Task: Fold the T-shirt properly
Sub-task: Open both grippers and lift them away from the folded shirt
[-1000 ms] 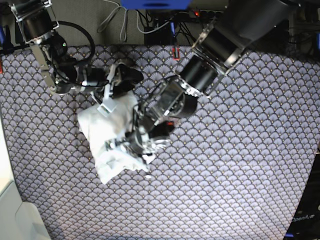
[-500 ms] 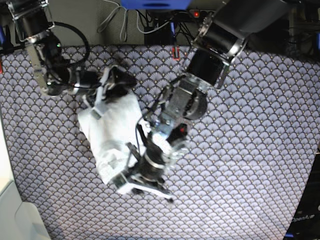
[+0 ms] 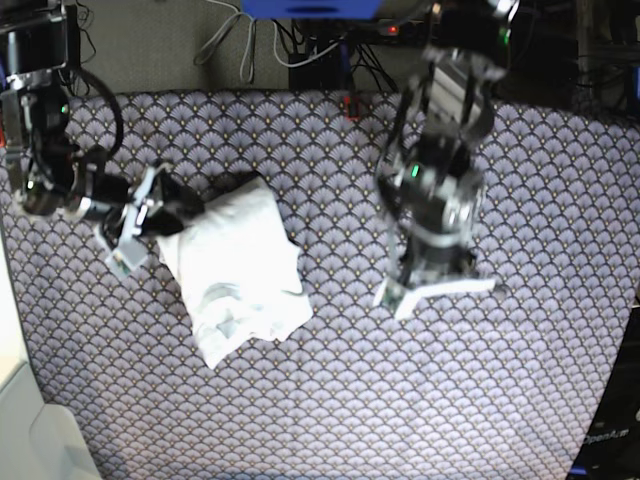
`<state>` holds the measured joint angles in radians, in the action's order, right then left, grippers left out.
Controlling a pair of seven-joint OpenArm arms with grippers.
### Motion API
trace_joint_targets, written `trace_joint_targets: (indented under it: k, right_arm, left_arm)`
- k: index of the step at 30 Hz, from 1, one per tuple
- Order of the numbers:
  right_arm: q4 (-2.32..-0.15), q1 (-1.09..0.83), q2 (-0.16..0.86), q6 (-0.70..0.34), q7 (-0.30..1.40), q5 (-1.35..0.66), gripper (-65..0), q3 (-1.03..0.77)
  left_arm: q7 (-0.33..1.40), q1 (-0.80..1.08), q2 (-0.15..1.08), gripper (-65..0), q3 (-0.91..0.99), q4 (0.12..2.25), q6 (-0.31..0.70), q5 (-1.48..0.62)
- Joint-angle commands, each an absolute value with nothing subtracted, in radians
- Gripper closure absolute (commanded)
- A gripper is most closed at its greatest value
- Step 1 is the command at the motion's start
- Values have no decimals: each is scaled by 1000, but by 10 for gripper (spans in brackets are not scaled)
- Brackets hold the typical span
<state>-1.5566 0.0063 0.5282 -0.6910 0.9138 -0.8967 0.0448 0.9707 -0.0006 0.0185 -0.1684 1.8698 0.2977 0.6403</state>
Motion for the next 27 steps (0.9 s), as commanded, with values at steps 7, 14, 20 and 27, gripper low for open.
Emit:
trace_joint_targets:
  k: [7, 14, 20, 27]
  right_arm:
    - [-1630, 143, 507, -698, 989, -924, -313, -7]
    - [-1627, 166, 460, -698, 977, -877, -313, -1]
    - [-1583, 166, 409, -698, 947, -673, -313, -1]
    - [-1299, 220, 387, -698, 825, -509, -312, -12]
  left_arm:
    - [964, 220, 81, -3, -163, 2005, 289, 661]
    - [964, 309, 74, -3, -162, 2020, 282, 662]
    - [963, 348, 21, -3, -165, 2022, 282, 754]
    - [955, 352, -31, -3, -168, 2022, 289, 851]
